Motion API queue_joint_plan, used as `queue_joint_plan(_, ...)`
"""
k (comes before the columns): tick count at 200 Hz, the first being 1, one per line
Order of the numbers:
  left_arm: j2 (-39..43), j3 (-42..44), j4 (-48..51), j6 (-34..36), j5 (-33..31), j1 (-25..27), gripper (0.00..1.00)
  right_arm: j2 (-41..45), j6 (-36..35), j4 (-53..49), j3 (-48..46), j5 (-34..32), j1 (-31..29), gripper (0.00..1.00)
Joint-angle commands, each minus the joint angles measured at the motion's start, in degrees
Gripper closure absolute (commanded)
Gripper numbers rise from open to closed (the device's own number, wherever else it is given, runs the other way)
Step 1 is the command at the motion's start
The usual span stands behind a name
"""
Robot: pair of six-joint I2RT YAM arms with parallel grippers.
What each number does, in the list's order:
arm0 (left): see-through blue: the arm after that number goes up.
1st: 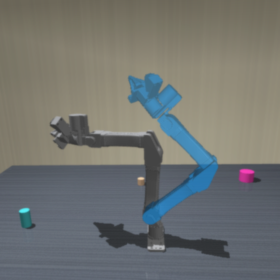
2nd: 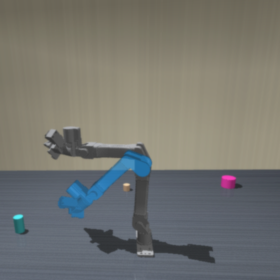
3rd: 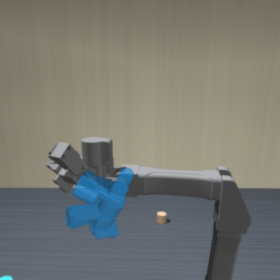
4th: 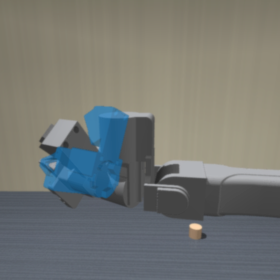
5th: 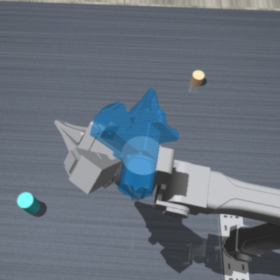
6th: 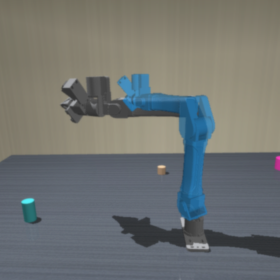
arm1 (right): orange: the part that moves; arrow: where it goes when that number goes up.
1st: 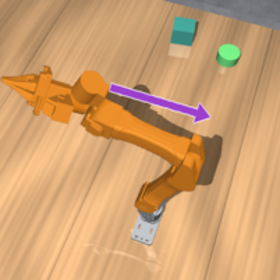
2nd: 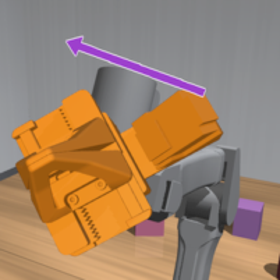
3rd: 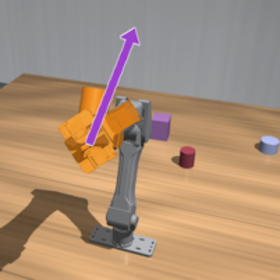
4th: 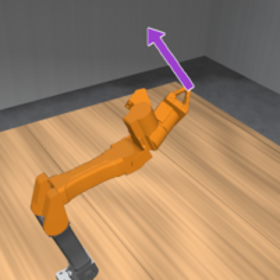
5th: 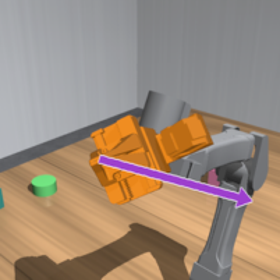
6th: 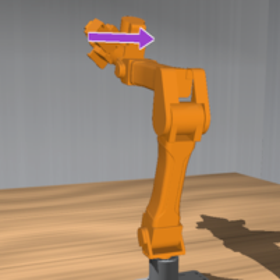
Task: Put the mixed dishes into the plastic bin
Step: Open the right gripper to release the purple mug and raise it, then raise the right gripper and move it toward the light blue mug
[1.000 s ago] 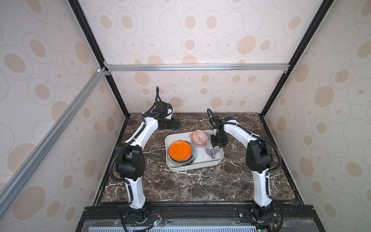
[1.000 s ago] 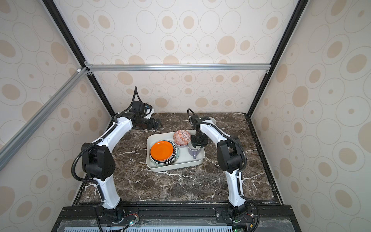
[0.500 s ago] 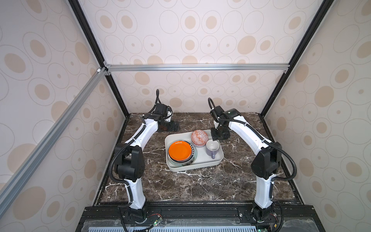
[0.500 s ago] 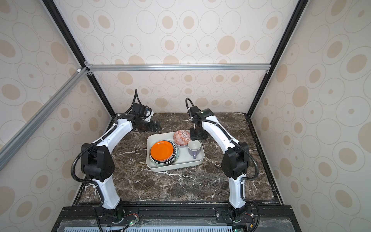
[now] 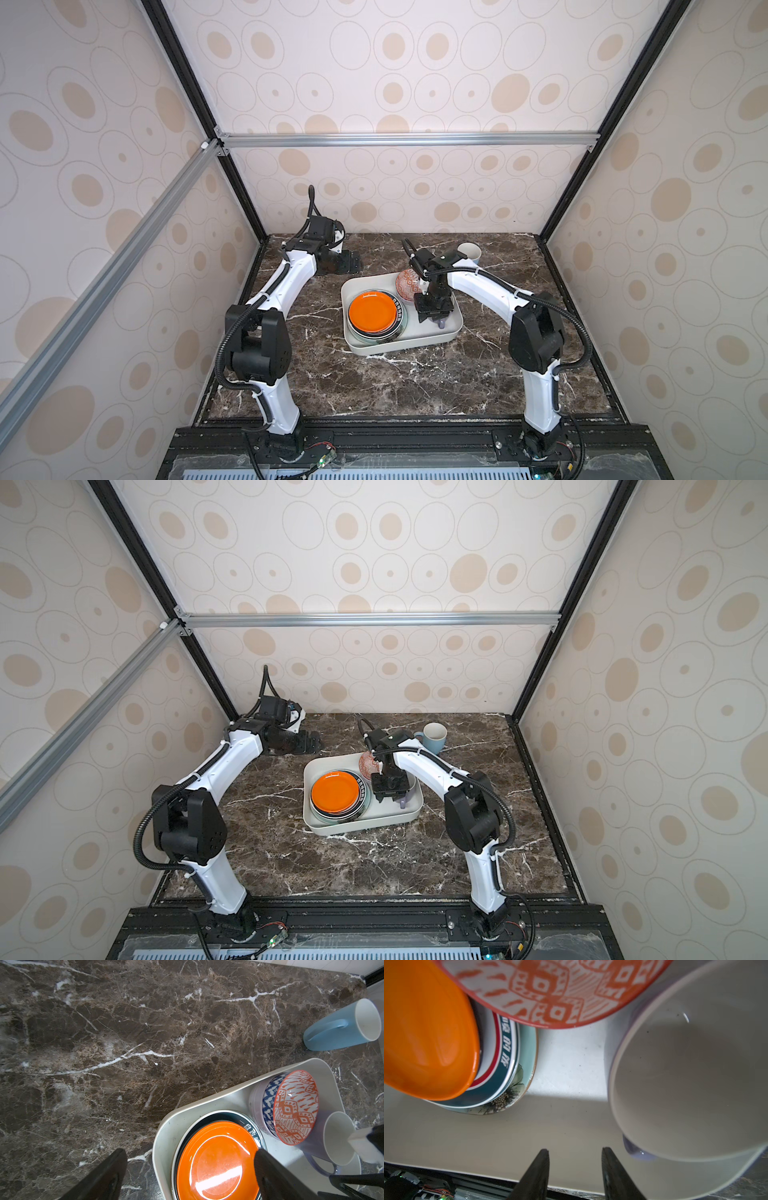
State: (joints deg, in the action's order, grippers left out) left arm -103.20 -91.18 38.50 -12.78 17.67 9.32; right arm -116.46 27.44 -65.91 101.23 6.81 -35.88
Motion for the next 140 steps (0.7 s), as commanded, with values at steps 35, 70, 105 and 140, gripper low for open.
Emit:
queue_joint_plan(35,2.5,1.2,-0.3,1.2,-0.4,-0.4,0.04,0.1,-0.3,1.1,-3.2,-2.7,2.6,0.56)
queue_joint_plan(70,2.6,1.5,-0.4,1.1,-0.2,-0.4,0.04,-0.8,-1.0,1.2,-2.8,-3.7,4.4,0.55)
queue_joint_plan(105,2.7,1.9,-0.3,1.1,-0.2,-0.4,0.05,-1.9,-2.9,0.2,-1.4,-4.6,5.7,0.55)
queue_joint_plan(140,3.0,2.4,-0.5,1.0,-0.3,-0.4,0.05,-1.3,-3.8,-0.3,-1.1,-5.0,6.0,0.55)
